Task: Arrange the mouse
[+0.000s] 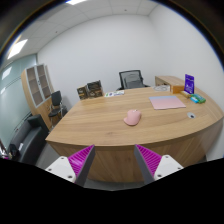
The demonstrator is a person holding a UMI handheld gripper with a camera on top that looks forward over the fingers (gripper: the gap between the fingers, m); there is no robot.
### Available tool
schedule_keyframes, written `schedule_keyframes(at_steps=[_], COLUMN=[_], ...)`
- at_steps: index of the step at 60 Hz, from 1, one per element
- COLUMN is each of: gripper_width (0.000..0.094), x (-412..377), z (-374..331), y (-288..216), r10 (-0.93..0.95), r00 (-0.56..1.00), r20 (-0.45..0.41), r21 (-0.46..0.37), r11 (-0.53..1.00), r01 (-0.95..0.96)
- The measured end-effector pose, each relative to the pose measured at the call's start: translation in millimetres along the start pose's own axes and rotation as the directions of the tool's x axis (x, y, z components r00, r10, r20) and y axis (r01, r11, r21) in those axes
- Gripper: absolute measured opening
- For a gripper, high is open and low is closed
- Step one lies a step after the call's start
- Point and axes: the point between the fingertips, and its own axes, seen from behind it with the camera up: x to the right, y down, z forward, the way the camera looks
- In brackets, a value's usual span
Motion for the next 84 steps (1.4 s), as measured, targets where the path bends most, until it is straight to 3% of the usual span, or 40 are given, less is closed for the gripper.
schedule_keyframes(at_steps=[5, 14, 33, 51, 67, 71, 75, 84], gripper_width=[0.083, 0.083, 0.0829, 0.0829, 0.0812, 0.073, 0.0582, 0.0496], x=[-43.8, -44.4, 27.9, 70.3, 73.3, 71.9, 77.2, 75.6], z=[17.7, 36.5, 127.4, 246.1, 311.4, 324.3, 332.4, 328.0], y=[2.3, -6.1, -27.6, -57.9, -75.1, -79.7, -80.2, -76.8], r10=[0.013, -0.004, 0.013, 0.051, 0.059, 0.031, -0.034, -0.081], r00=[0.998, 0.991, 0.98, 0.99, 0.994, 0.996, 0.994, 0.99], r20=[-0.064, -0.133, -0.198, -0.128, -0.092, -0.087, -0.106, -0.118], r21=[0.003, 0.017, -0.005, -0.079, -0.133, -0.13, -0.131, -0.124], r11=[1.0, 1.0, 1.0, 0.995, 0.989, 0.991, 0.991, 0.99], r01=[-0.013, 0.007, -0.015, -0.062, -0.071, -0.043, 0.02, 0.066])
